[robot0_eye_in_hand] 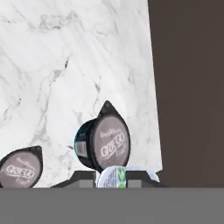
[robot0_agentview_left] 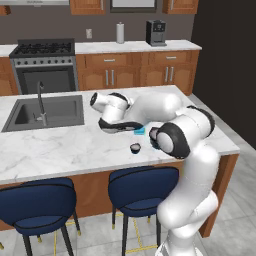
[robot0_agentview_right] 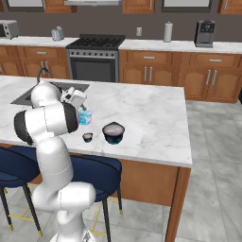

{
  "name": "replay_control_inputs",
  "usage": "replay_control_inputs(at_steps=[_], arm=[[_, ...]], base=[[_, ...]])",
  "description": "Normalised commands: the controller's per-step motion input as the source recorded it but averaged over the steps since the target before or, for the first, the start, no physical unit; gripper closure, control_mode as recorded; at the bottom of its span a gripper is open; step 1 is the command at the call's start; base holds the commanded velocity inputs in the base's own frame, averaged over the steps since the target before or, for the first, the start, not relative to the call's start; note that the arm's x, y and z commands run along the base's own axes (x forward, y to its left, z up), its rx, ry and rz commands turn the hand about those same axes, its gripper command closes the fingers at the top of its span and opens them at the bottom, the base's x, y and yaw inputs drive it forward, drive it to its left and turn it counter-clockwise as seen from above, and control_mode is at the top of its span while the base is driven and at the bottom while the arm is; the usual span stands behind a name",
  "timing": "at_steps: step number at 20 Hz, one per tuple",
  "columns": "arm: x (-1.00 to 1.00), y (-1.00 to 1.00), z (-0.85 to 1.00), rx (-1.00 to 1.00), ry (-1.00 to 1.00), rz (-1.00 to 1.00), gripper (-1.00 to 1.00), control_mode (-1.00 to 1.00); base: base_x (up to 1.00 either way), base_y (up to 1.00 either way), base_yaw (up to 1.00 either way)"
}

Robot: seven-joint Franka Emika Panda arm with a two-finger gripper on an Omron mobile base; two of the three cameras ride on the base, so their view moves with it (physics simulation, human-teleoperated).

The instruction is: Stack the yogurt containers by placing the smaller containers on top of the larger containers.

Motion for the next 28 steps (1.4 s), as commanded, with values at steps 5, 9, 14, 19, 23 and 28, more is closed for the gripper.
replay_control_inputs(at_steps=[5,9,14,19,23,28], arm=[[-0.52,-0.68,0.13,0.09,-0.07,0.00,1.00,-1.00],[-0.30,-0.40,0.39,0.05,-0.08,0.00,1.00,-1.00],[-0.09,-0.31,0.46,0.04,-0.06,0.00,1.00,-1.00],[-0.03,-0.33,0.18,0.02,-0.02,0.00,1.00,-1.00],[0.00,-0.31,0.02,0.01,-0.01,0.00,1.00,-1.00],[0.00,-0.16,0.00,0.00,-0.01,0.02,1.00,-1.00]], base=[[0.00,0.00,0.00],[0.00,0.00,0.00],[0.00,0.00,0.00],[0.00,0.00,0.00],[0.00,0.00,0.00],[0.00,0.00,0.00]])
